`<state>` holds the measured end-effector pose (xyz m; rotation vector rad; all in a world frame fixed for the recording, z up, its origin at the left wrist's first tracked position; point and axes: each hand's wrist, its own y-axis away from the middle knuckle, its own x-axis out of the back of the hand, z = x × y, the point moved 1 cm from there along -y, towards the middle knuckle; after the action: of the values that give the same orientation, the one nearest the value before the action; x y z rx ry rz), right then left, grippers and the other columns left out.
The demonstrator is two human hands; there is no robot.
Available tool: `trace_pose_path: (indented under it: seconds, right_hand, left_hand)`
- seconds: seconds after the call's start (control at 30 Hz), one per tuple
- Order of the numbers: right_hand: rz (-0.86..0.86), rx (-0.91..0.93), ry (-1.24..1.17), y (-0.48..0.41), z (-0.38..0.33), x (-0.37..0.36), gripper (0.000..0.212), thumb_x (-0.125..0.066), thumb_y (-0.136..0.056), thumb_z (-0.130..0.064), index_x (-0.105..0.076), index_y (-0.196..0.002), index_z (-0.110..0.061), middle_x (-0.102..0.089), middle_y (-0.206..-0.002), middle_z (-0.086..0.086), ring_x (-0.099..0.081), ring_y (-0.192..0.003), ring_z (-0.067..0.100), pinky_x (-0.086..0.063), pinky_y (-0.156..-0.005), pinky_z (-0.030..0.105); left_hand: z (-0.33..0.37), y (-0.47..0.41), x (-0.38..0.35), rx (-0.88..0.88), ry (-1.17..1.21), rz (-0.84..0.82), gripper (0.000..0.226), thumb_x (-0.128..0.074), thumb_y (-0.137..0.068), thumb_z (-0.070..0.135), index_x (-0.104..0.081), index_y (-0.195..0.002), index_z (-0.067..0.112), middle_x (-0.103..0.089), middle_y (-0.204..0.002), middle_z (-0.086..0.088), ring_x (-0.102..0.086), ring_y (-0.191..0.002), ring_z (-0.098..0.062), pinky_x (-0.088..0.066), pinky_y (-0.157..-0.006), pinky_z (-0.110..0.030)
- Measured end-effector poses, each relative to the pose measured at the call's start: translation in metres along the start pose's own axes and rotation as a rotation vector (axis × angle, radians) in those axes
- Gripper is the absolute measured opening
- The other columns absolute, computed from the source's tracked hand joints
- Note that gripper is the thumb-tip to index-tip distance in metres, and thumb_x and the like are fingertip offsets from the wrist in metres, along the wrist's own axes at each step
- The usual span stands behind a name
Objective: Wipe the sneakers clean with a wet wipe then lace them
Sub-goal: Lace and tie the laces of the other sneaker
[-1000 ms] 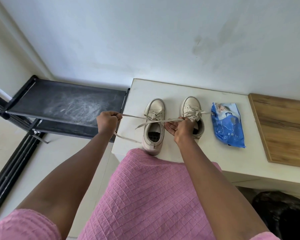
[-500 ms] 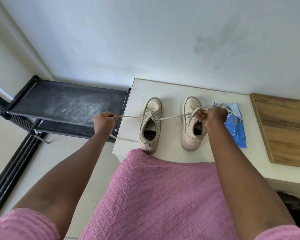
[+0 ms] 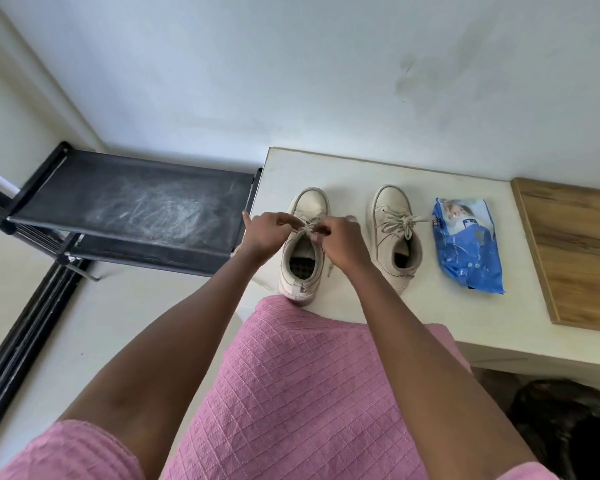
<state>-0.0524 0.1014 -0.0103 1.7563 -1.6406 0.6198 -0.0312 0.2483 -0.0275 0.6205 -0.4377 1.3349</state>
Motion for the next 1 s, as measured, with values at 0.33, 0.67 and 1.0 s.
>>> trace_pose_path:
  seconds: [0.33, 0.67, 1.0]
  right_hand:
    - [0.060, -0.276, -0.093, -0.016, 0.000, -0.007, 0.021, -0.049, -0.083, 0.001, -0.070, -0.086, 0.002, -0.068, -0.090, 0.017, -0.062, -0.084, 0.030, -0.046, -0.063, 0.025]
    - [0.040, -0.207, 0.003, -0.007, 0.008, 0.005, 0.030, -0.045, -0.084, 0.009, -0.073, -0.088, -0.001, -0.071, -0.090, 0.010, -0.062, -0.087, 0.023, -0.045, -0.064, 0.018]
    - [0.490, -0.133, 0.072, 0.032, 0.023, -0.014, 0.014, -0.056, -0.088, -0.006, -0.067, -0.096, -0.001, -0.056, -0.104, 0.019, -0.055, -0.093, 0.037, -0.044, -0.074, 0.038]
  left_hand:
    - [-0.002, -0.002, -0.010, 0.005, -0.109, 0.112, 0.012, -0.058, -0.090, 0.012, -0.067, -0.093, 0.004, -0.072, -0.093, -0.012, -0.063, -0.093, -0.032, -0.005, -0.118, -0.042]
    - [0.001, 0.014, -0.015, -0.022, -0.176, 0.176, 0.028, -0.041, -0.083, -0.013, -0.064, -0.091, -0.002, -0.071, -0.091, -0.014, -0.063, -0.086, -0.030, 0.000, -0.118, -0.032]
    - [-0.001, 0.029, -0.007, 0.003, -0.009, 0.358, 0.017, -0.057, -0.091, 0.016, -0.061, -0.105, 0.007, -0.062, -0.104, -0.015, -0.058, -0.095, -0.029, -0.044, -0.081, -0.037]
